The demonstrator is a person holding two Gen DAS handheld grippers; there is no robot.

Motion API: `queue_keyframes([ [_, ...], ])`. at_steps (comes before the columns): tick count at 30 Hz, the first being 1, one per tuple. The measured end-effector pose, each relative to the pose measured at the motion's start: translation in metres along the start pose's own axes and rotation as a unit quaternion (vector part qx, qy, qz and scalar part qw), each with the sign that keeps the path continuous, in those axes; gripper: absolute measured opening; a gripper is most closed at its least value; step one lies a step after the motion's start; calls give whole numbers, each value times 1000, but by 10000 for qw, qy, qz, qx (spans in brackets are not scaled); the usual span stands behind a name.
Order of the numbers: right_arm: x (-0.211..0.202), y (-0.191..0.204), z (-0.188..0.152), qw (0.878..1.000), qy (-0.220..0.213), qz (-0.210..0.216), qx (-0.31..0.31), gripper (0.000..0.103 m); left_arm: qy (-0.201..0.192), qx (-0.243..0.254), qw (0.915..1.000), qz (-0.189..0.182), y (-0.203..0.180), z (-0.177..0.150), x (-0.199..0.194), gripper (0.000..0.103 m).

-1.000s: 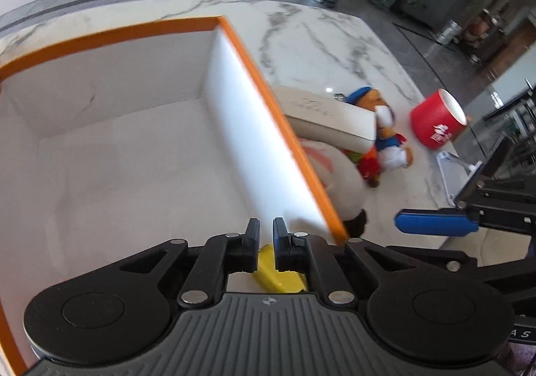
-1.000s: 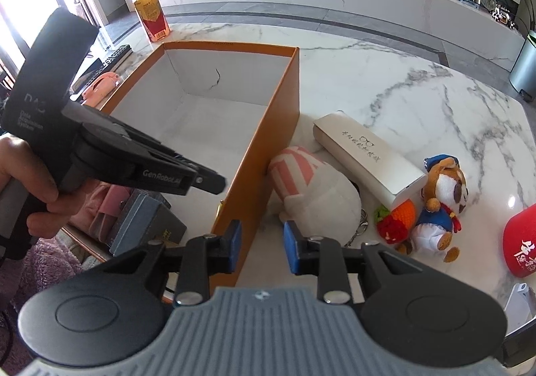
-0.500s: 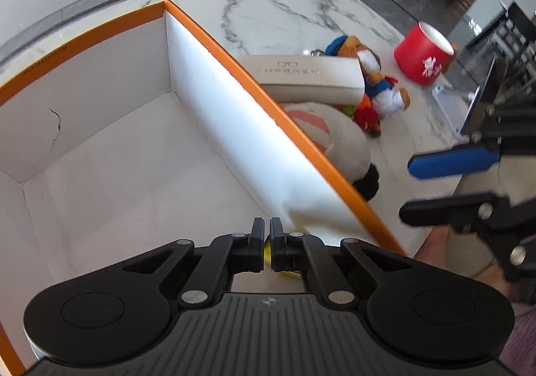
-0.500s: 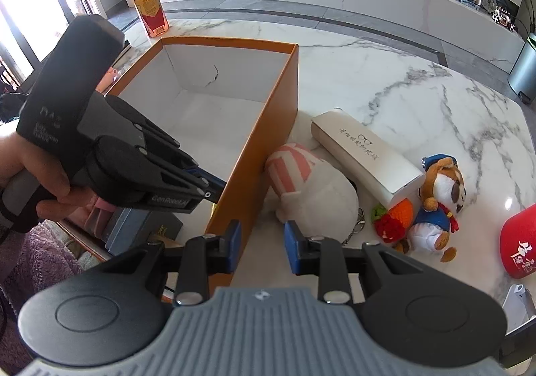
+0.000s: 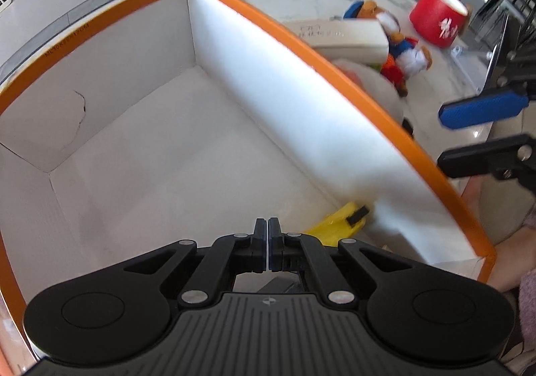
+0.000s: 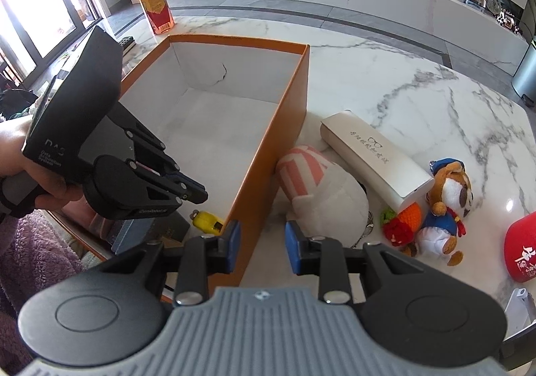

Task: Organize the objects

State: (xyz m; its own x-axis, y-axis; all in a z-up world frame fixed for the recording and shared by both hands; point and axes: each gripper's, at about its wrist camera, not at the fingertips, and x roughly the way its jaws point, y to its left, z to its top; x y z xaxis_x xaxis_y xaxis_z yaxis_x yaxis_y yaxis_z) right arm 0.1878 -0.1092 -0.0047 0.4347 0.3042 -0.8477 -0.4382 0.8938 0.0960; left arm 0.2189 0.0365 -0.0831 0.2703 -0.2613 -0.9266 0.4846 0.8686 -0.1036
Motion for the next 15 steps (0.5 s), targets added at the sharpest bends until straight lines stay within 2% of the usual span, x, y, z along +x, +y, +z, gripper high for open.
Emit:
queue_keyframes([
  [4, 0, 1, 1, 10000, 16, -17, -9, 32, -340, -75, 9976, -592, 0, 5, -13, 2],
  [9, 1, 1, 2, 10000, 30, -27, -2, 32, -387, 158, 9946, -953, -10, 9, -17, 7],
  [10, 1, 1, 2, 10000, 31, -26, 1, 32, -377, 276, 9940, -984, -13, 9, -17, 10],
  [14, 2, 0, 1, 10000, 40, -42, 7, 34, -302, 909, 9921, -810, -28, 2, -20, 48],
  [15, 3, 0, 1, 10000, 41, -46, 14, 34, -238, 1079, 9909, -774, -31, 0, -19, 49],
])
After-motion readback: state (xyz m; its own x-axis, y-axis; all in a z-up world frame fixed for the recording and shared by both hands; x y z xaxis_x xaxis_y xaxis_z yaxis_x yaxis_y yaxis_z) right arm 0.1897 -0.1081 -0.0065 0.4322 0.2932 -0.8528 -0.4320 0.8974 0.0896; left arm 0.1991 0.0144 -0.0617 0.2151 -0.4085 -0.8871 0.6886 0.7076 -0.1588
